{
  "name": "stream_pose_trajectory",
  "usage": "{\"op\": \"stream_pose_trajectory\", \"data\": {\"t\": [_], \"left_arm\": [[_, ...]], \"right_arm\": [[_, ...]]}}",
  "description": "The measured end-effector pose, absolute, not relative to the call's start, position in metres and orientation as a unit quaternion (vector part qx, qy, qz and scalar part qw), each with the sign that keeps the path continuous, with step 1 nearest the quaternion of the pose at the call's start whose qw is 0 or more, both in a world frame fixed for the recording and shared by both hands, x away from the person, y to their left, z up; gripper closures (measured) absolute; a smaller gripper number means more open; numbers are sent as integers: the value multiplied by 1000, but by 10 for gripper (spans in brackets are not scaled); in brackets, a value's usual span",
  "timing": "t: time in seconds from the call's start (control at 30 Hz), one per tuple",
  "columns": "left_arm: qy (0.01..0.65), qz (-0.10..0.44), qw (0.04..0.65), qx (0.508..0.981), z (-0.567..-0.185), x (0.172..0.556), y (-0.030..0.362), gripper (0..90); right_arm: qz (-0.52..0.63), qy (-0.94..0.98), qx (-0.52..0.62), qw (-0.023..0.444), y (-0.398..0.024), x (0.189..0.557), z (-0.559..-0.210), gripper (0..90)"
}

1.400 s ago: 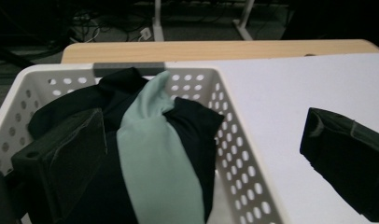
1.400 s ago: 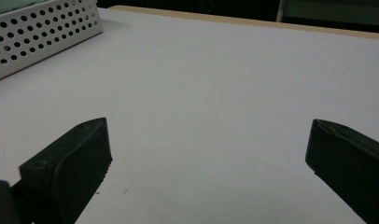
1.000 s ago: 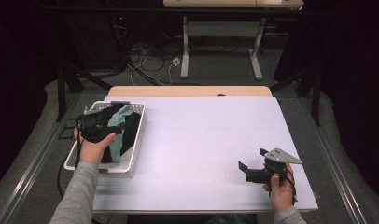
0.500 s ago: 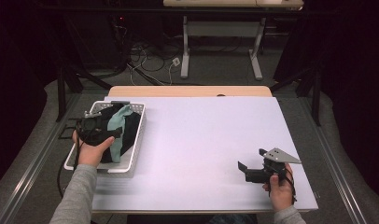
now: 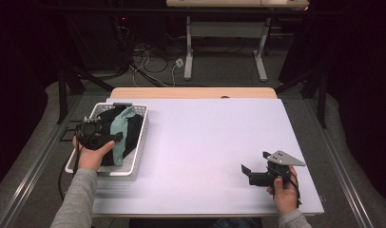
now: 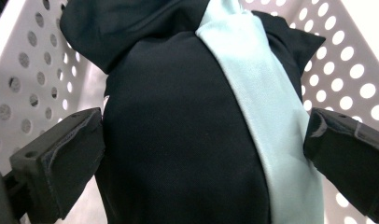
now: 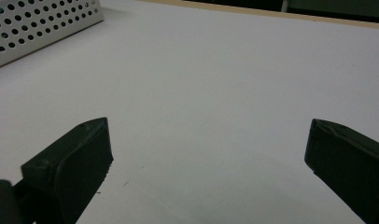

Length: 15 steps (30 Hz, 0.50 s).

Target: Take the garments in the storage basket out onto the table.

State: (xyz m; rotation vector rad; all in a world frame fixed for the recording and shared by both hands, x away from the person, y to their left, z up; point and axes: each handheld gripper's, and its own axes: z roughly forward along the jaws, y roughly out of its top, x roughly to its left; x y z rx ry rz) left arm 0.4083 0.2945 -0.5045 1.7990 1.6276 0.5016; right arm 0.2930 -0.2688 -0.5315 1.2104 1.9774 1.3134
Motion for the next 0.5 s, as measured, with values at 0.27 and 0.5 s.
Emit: {"op": "stream_pose_trajectory", "data": {"t": [0.27,0.5], "left_arm": [[624,176,322,690,-508,411,295,0],[624,171,316,694,-509,412,295,0]], "right_arm": [[479,723,439,237,-269,294,-532,8],[477,727,435,234,-268,294,-533,15]]}}
